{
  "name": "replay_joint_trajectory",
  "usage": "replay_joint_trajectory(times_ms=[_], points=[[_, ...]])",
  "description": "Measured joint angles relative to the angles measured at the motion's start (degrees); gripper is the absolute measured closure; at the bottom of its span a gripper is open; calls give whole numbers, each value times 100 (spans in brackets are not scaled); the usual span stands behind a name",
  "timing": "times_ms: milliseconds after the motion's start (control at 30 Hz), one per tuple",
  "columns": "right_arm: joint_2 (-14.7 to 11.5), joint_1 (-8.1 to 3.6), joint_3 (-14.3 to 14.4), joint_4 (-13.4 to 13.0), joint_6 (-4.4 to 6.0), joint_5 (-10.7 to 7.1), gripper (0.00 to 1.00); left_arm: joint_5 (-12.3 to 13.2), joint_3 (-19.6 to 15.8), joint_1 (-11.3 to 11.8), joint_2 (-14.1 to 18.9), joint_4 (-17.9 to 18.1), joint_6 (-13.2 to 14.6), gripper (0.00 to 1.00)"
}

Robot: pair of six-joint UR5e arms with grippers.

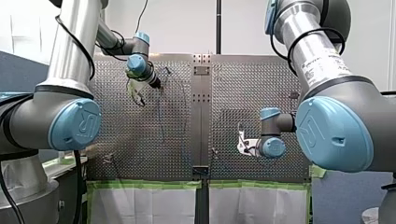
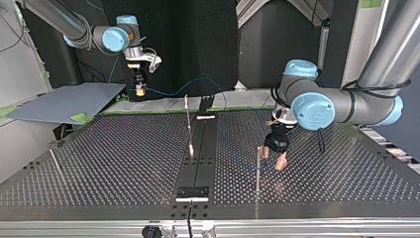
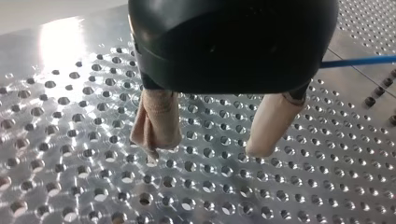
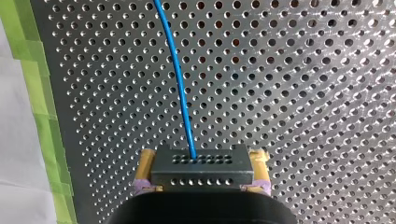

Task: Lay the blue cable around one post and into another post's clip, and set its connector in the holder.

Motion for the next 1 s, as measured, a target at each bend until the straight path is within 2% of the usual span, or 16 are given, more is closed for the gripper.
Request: replay_joint_trajectory(times_ms=[333, 1000], points=[[0, 13, 0, 0, -8, 0, 99, 77, 0, 100, 32, -151, -581, 0], [0, 45, 0, 0, -15, 0, 99, 748, 3, 245, 60, 54, -1724, 0]])
